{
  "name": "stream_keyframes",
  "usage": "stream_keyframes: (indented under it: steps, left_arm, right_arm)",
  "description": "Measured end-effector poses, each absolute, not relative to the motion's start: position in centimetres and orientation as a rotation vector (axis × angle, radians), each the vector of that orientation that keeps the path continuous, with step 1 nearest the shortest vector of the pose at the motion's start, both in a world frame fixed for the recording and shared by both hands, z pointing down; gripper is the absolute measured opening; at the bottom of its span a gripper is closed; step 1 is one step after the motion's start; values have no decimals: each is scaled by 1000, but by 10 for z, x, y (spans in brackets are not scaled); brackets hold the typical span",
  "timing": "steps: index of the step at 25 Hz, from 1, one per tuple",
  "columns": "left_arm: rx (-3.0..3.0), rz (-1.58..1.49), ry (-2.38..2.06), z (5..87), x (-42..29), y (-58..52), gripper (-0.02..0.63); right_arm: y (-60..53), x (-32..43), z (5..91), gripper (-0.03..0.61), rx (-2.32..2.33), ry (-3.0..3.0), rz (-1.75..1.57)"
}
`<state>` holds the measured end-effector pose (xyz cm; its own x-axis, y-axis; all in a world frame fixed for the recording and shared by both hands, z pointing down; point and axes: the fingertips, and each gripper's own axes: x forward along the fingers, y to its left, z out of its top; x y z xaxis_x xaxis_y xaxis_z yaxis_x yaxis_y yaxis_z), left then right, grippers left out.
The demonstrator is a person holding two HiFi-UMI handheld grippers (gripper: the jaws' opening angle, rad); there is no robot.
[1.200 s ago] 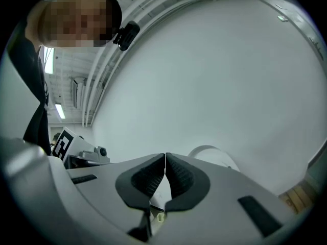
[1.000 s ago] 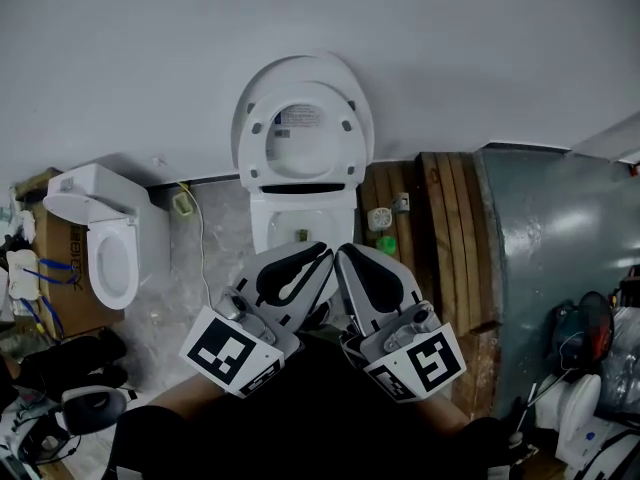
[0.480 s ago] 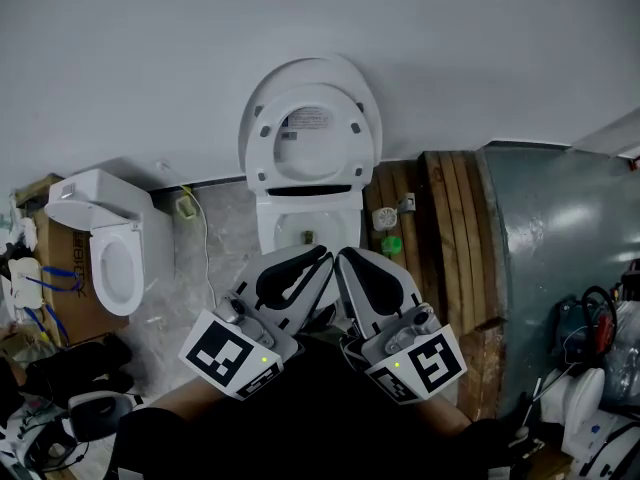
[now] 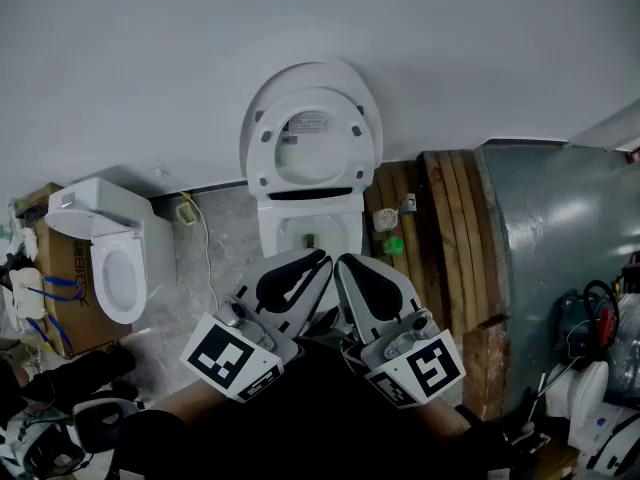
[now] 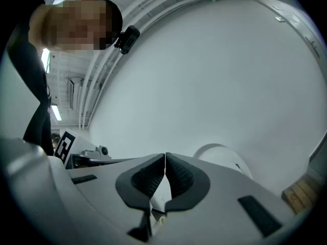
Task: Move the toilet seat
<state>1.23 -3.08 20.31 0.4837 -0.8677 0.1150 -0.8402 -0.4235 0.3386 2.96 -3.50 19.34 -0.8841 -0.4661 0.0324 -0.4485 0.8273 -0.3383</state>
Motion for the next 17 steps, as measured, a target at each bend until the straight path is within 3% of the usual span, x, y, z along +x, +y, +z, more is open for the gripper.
stream_keyframes:
  steps: [17]
  left_arm:
    - [2394, -77, -1431, 205, 14, -40, 41]
  right_arm:
    - [-43, 47, 195, 32, -809, 2926, -552]
